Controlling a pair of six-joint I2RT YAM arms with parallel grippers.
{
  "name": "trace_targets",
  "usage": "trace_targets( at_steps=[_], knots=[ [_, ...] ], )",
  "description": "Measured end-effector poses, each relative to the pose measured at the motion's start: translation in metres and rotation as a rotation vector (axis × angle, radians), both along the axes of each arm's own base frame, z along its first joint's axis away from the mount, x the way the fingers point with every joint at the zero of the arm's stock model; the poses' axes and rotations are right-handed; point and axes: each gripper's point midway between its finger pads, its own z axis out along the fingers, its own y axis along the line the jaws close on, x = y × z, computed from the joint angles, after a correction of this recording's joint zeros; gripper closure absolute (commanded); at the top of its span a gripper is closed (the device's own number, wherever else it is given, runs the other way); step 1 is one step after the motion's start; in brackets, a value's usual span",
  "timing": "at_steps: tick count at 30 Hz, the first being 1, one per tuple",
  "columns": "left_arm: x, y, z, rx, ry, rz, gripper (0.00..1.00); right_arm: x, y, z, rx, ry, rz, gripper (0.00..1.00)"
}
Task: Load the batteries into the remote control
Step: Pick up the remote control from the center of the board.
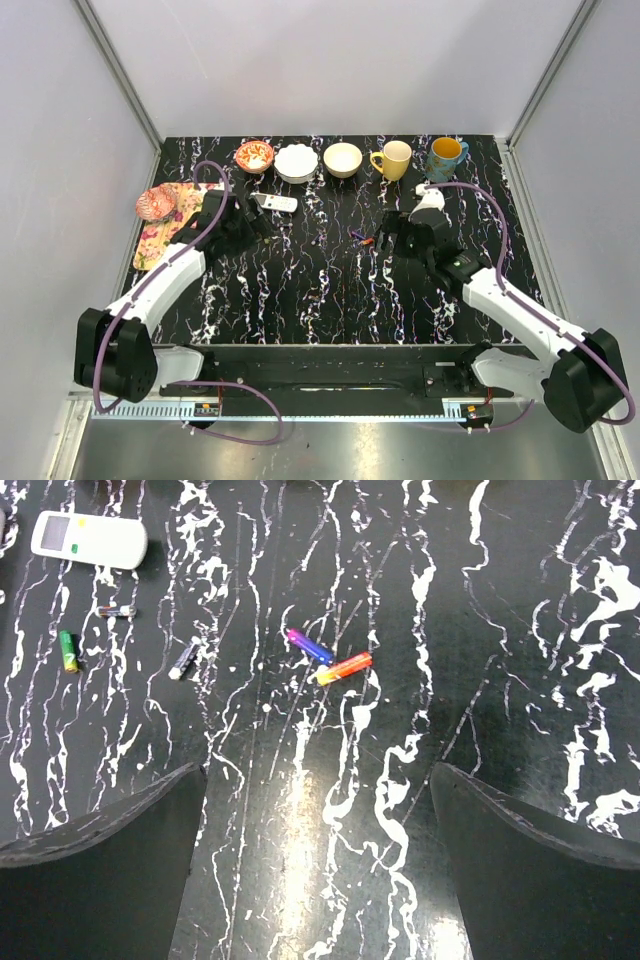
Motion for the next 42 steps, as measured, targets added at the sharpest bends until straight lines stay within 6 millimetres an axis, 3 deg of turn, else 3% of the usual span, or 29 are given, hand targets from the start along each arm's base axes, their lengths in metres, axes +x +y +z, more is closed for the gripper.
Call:
trace_targets(
  at_steps=[5, 10, 17, 20, 23, 27, 35, 42],
  knots=[
    [0.011, -0.002, 0.002, -0.032, 0.004, 0.052, 0.01, 0.002, 0.015, 0.005, 0.029, 0.005, 0.06, 0.0],
    [0.042, -0.003, 0.0, -0.028, 0.039, 0.138, 0.01, 0.004, 0.025, 0.008, 0.055, 0.007, 0.094, 0.0],
    [0.055, 0.015, 0.005, -0.002, 0.026, 0.257, 0.03, 0.032, 0.061, 0.005, 0.078, 0.054, 0.173, 0.0],
    [0.063, 0.023, 0.004, 0.004, 0.051, 0.312, 0.03, 0.035, 0.07, 0.005, 0.098, 0.062, 0.201, 0.0],
    [0.097, 0.024, 0.006, -0.001, 0.062, 0.371, 0.03, 0.031, 0.072, 0.01, 0.119, 0.06, 0.212, 0.0],
    [0.13, 0.018, -0.009, -0.013, 0.106, 0.437, 0.03, 0.018, 0.066, 0.021, 0.152, 0.045, 0.21, 0.0],
    [0.131, 0.017, -0.07, -0.019, 0.283, 0.586, 0.01, -0.016, 0.057, 0.056, 0.256, 0.011, 0.227, 0.0],
    [0.148, 0.014, -0.076, -0.057, 0.298, 0.676, 0.01, -0.036, 0.05, 0.082, 0.309, -0.032, 0.25, 0.0]
  ],
)
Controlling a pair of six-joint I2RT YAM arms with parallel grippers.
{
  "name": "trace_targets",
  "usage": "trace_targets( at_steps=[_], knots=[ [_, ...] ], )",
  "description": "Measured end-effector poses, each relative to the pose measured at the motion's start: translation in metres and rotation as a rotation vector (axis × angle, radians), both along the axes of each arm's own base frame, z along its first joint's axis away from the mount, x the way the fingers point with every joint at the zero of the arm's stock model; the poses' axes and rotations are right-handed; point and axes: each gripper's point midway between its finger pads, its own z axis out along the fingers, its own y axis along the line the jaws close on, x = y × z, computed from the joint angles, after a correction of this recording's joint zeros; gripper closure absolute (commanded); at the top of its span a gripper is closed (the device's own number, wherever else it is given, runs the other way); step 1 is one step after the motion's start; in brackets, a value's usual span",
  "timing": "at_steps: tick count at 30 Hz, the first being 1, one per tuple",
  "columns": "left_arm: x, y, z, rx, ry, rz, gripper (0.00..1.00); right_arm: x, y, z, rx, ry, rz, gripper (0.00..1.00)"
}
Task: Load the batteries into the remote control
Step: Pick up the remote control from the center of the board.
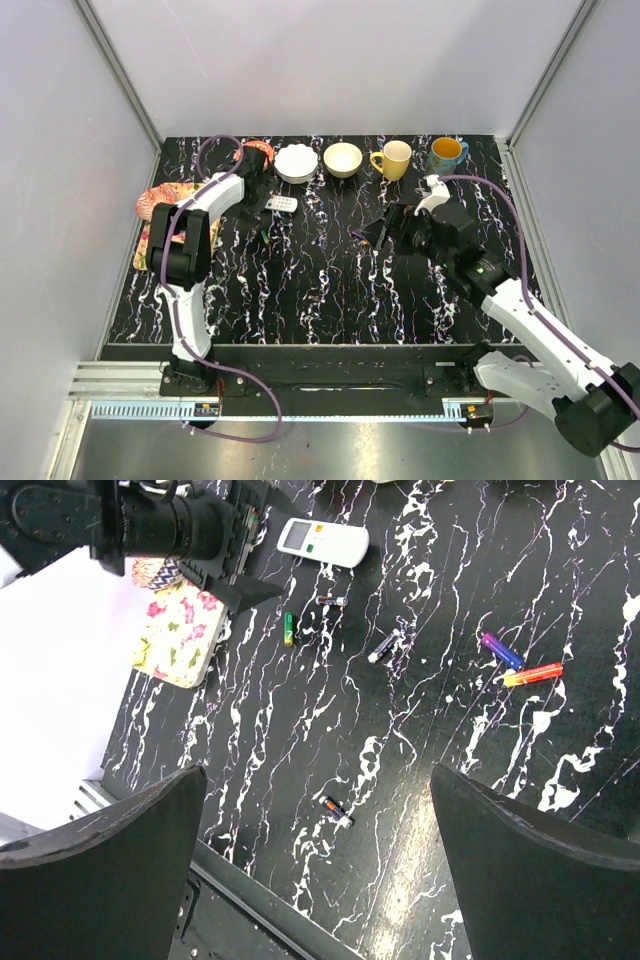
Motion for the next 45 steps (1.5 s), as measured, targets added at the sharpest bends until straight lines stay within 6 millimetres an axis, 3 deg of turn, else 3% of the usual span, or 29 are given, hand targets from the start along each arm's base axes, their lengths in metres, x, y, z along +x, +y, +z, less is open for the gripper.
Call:
trace_targets(
  at_steps=[9, 14, 22, 31, 45],
  knots=[
    [0.035, -0.006, -0.005, -0.011, -0.017, 0.042, 0.05, -0.009, -0.004, -0.007, -0.004, 0.023, 0.004, 0.0],
    [0.034, -0.005, -0.02, 0.001, 0.014, 0.053, 0.09, -0.012, -0.006, -0.014, -0.015, 0.05, 0.002, 0.0],
    [0.046, -0.003, -0.02, 0.002, 0.008, 0.07, 0.14, -0.018, -0.006, -0.01, 0.002, 0.052, 0.015, 0.0],
    [0.056, 0.002, -0.023, 0.024, 0.036, 0.072, 0.27, -0.02, -0.005, -0.008, 0.008, 0.052, 0.018, 0.0],
    [0.047, 0.01, -0.028, 0.074, 0.122, 0.036, 0.37, -0.02, -0.006, -0.008, 0.007, 0.052, 0.018, 0.0]
  ],
)
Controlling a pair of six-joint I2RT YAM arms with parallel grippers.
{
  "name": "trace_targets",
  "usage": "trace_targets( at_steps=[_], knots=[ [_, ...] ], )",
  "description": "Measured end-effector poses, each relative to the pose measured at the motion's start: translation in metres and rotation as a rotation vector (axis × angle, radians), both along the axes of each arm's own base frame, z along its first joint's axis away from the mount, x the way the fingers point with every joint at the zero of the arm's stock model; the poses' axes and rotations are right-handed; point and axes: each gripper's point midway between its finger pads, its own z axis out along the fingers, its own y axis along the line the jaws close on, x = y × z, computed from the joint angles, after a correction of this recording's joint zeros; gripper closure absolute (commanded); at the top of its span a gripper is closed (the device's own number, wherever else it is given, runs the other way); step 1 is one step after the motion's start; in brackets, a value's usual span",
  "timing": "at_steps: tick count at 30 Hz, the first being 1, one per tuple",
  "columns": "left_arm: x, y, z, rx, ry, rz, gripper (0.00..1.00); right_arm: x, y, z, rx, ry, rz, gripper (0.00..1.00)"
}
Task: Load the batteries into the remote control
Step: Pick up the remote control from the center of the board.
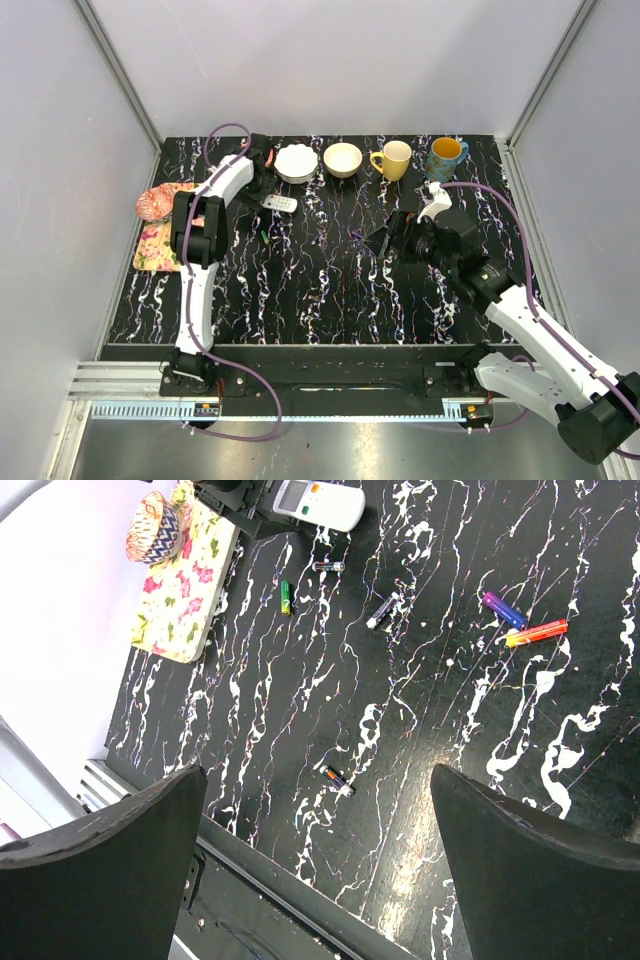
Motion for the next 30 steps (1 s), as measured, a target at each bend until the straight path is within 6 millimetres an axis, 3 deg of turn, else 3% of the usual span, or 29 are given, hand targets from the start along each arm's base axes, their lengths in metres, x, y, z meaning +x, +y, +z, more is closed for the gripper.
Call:
trace_targets(
  at_steps=[2, 6, 14, 21, 23, 26, 30],
  knots=[
    [-0.001, 0.001, -0.001, 0.009, 0.017, -0.013, 0.41, 0.0, 0.0, 0.0, 0.0, 0.0, 0.0, 0.0],
    [-0.004, 0.003, -0.002, 0.027, 0.046, -0.04, 0.61, -0.001, -0.001, 0.003, 0.005, -0.007, 0.0, 0.0],
    [-0.007, 0.005, -0.002, 0.033, 0.044, -0.059, 0.84, -0.009, -0.007, 0.019, 0.031, -0.053, -0.008, 0.0],
    [-0.038, 0.028, 0.006, 0.04, 0.065, -0.07, 1.0, -0.01, -0.008, 0.018, 0.026, -0.047, -0.008, 0.0],
    [-0.044, 0.033, 0.02, 0.035, 0.041, -0.075, 1.0, -0.009, -0.008, 0.017, 0.025, -0.045, -0.008, 0.0],
    [-0.043, 0.037, 0.06, 0.023, -0.051, -0.096, 1.0, -0.009, -0.008, 0.016, 0.022, -0.041, -0.009, 0.0],
    [-0.039, 0.027, 0.135, -0.002, -0.255, -0.197, 1.0, -0.007, -0.01, 0.009, 0.008, -0.039, -0.022, 0.0]
  ],
)
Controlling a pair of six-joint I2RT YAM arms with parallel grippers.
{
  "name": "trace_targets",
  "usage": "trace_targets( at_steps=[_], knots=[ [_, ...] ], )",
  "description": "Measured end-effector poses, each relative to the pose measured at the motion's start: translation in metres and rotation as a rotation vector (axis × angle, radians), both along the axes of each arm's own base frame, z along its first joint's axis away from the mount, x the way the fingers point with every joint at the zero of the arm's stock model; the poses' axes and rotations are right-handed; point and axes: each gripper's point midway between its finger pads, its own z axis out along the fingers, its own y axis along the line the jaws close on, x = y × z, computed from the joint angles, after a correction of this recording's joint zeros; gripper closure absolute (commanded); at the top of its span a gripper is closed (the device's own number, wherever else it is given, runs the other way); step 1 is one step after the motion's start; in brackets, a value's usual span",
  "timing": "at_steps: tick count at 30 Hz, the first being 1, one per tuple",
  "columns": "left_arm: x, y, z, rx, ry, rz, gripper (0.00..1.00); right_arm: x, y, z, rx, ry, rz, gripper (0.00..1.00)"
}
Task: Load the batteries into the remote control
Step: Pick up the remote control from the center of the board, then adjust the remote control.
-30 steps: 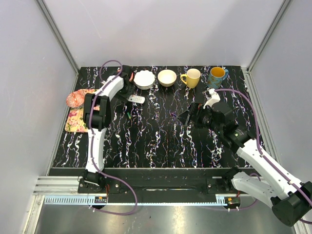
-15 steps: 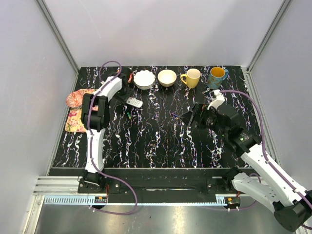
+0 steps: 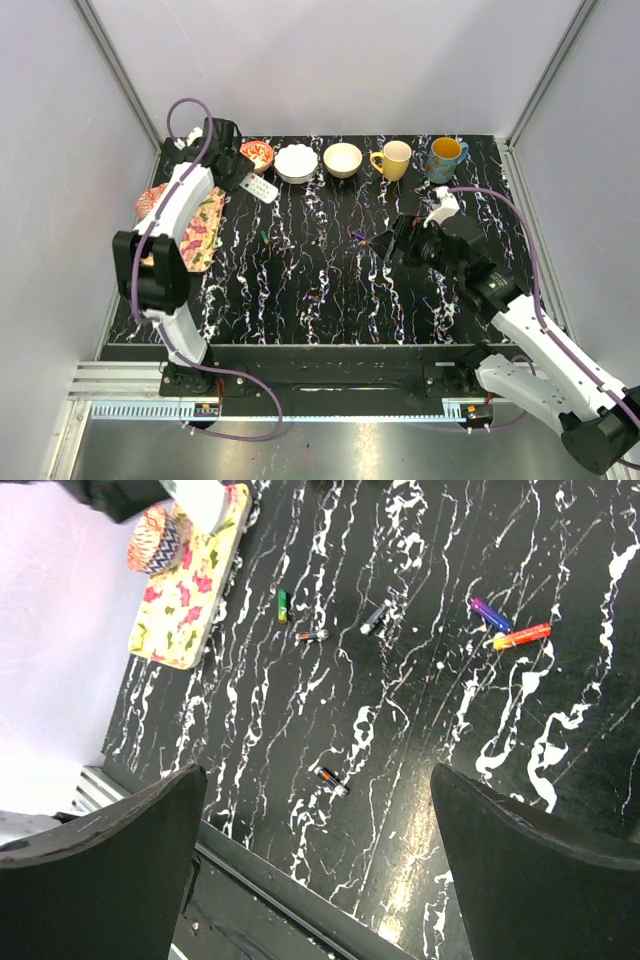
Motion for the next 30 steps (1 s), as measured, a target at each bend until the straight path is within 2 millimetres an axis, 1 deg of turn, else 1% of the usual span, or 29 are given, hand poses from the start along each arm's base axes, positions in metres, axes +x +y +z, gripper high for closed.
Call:
trace_targets(
  at_steps=[2, 4, 5, 7, 12, 15, 16, 18, 21, 25, 27, 30],
  knots=[
    [-0.011, -0.006, 0.028, 0.01, -0.082, -0.074, 1.0, 0.0, -0.001, -0.007, -0.014, 0.01, 0.001, 0.0],
    [-0.03, -0.014, 0.04, 0.039, -0.134, -0.157, 1.0, 0.0, -0.001, -0.017, -0.033, 0.026, 0.005, 0.0],
    [-0.044, -0.019, 0.039, 0.058, -0.134, -0.206, 1.0, 0.001, 0.0, -0.022, -0.047, 0.034, 0.008, 0.0],
    [-0.069, -0.032, 0.029, 0.096, -0.126, -0.304, 1.0, 0.003, 0.0, -0.032, -0.076, 0.048, 0.018, 0.0],
    [-0.149, -0.074, -0.031, 0.202, -0.019, -0.646, 1.0, 0.005, -0.002, -0.047, -0.144, 0.062, 0.033, 0.0],
    [-0.187, -0.085, -0.055, 0.239, 0.021, -0.79, 1.0, 0.005, -0.003, -0.054, -0.172, 0.076, 0.038, 0.0],
    [-0.194, -0.086, -0.059, 0.245, 0.025, -0.816, 1.0, 0.005, -0.003, -0.057, -0.178, 0.084, 0.04, 0.0],
    [-0.204, -0.082, -0.067, 0.254, 0.028, -0.846, 1.0, 0.005, -0.003, -0.061, -0.185, 0.095, 0.042, 0.0],
    [-0.213, -0.078, -0.078, 0.261, 0.028, -0.868, 1.0, 0.004, -0.003, -0.068, -0.191, 0.11, 0.045, 0.0],
    [-0.225, -0.077, -0.095, 0.262, 0.049, -0.894, 1.0, 0.001, -0.002, -0.084, -0.201, 0.146, 0.052, 0.0],
    [-0.227, -0.078, -0.097, 0.26, 0.05, -0.898, 1.0, 0.001, -0.001, -0.09, -0.202, 0.165, 0.056, 0.0],
    [-0.221, -0.082, -0.094, 0.254, 0.025, -0.888, 1.0, -0.001, 0.001, -0.098, -0.2, 0.187, 0.065, 0.0]
  ],
)
